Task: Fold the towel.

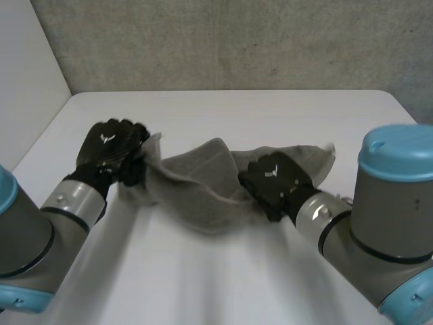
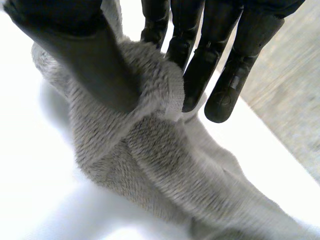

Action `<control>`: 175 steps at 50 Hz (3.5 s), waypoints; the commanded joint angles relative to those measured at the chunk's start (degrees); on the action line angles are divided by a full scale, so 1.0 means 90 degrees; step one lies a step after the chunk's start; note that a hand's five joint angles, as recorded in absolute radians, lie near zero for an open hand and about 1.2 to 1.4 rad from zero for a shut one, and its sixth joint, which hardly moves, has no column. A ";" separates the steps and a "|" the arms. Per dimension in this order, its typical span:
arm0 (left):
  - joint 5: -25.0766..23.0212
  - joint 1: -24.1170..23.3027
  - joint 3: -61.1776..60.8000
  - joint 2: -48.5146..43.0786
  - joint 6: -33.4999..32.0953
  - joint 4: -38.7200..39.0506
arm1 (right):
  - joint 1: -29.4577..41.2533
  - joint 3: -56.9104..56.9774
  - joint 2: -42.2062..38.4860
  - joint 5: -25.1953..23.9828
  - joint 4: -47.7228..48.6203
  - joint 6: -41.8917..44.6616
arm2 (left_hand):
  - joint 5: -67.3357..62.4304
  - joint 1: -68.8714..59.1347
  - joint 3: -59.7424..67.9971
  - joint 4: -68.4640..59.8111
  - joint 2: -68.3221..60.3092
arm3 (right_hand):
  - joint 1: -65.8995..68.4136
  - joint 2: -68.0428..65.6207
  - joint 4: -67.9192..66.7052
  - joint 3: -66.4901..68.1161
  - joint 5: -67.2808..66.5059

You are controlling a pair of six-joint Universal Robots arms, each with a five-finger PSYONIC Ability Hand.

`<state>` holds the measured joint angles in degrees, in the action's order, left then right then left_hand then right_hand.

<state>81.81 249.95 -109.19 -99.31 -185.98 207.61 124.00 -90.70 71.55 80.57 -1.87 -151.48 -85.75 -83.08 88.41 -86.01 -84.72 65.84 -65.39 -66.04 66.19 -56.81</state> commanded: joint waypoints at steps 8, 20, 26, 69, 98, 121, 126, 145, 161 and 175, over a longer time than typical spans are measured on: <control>-0.0017 0.0791 -0.0806 0.0545 -0.0303 -0.0001 | -0.0232 0.0302 -0.0089 0.0051 -0.0437 0.0308 | 0.1750 0.0342 -0.0934 0.0668 0.0524 | -0.6205 0.6155 0.6227 -0.6243 0.6312; -0.0008 0.0890 -0.1295 0.1044 -0.0303 0.0018 | -0.1257 0.0479 -0.0674 0.0168 -0.0916 0.0708 | 0.1750 0.0342 -0.0934 0.0668 0.0524 | -0.5952 0.5903 0.5974 -0.5991 0.6059; -0.0018 0.1056 -0.1285 0.1044 -0.0303 0.0028 | -0.1745 -0.0087 -0.0616 0.0149 -0.0068 0.0737 | 0.1750 0.0342 -0.0934 0.0668 0.0524 | -0.5525 0.5475 0.5546 -0.5563 0.5632; -0.0913 0.1388 -0.2046 0.1601 -0.0847 0.0438 | -0.3230 -0.2295 0.0898 -0.2087 0.0120 0.1880 | 0.8270 0.6862 -0.7454 0.7188 0.7044 | -0.4644 0.4594 0.4666 -0.4682 0.4751; -0.0487 0.1778 -0.1667 -0.0214 -0.2920 0.0428 | -0.4031 -0.3350 0.0820 -0.3054 0.1398 0.2105 | 0.8120 0.6713 -0.7305 0.7039 0.6895 | -0.4139 0.4090 0.4161 -0.4178 0.4247; -0.0438 0.1886 -0.1500 -0.0538 -0.2920 0.0419 | -0.3943 -0.3174 -0.0010 -0.3084 0.2697 0.2095 | 0.8008 0.6601 -0.7193 0.6927 0.6783 | -0.3636 0.3586 0.3658 -0.3674 0.3743; -0.0438 0.1876 -0.1510 -0.0538 -0.2920 0.0419 | -0.3943 -0.3106 -0.0147 -0.3045 0.2864 0.2075 | 0.8008 0.6601 -0.7193 0.6927 0.6783 | -0.3467 0.3417 0.3489 -0.3505 0.3574; -0.0428 0.1876 -0.1530 -0.0518 -0.2910 0.0419 | -0.3914 -0.2667 -0.0557 -0.2761 0.2893 0.2075 | 0.7990 0.6582 -0.7174 0.6908 0.6764 | -0.3373 0.3324 0.3395 -0.3411 0.3480; -0.0428 0.1944 -0.1530 -0.0508 -0.2852 0.0409 | -0.3719 -0.2422 -0.0850 -0.2576 0.2933 0.2056 | 0.3728 0.2321 -0.2913 0.2647 0.2503 | -0.3373 0.3323 0.3395 -0.3411 0.3480; -0.0428 0.1944 -0.1539 -0.0499 -0.2852 0.0419 | -0.3494 -0.2218 -0.0967 -0.2273 0.3128 0.2026 | 0.3728 0.2321 -0.2913 0.2647 0.2503 | -0.2794 0.2744 0.2816 -0.2832 0.2901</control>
<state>77.98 267.55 -122.97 -103.83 -211.63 211.35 91.68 -111.46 63.08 58.70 25.35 -133.12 -68.03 -68.85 69.32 -68.51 -68.32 39.31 -38.90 -39.18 39.30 -25.07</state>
